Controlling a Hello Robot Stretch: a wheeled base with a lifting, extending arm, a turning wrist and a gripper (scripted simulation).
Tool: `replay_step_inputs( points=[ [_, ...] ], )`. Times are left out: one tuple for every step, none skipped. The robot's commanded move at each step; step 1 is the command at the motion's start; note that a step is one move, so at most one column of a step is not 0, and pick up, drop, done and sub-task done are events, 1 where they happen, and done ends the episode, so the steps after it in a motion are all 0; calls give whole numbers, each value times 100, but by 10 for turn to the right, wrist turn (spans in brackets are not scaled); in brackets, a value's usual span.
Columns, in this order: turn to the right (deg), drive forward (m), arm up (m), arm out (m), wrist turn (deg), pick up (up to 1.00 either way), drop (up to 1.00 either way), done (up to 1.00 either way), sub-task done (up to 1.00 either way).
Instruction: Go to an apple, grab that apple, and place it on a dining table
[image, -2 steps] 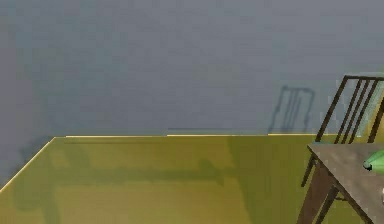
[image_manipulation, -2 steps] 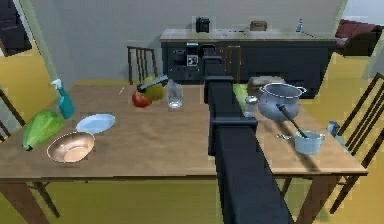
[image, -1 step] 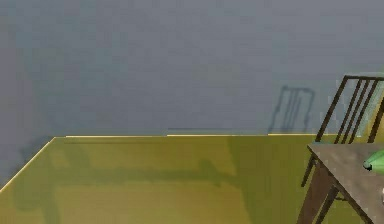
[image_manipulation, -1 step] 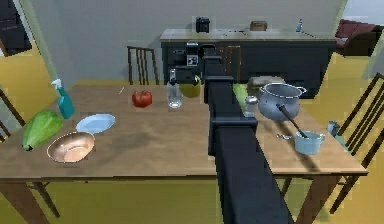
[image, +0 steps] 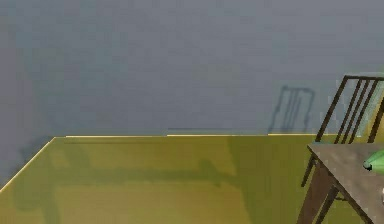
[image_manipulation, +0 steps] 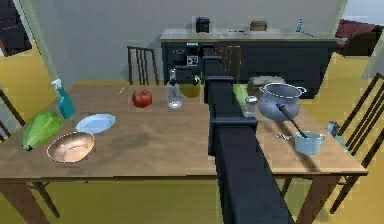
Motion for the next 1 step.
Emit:
replay_step_inputs(
  points=[
    [0, 0, 0, 0, 0, 0, 100, 0, 0]
  ],
)
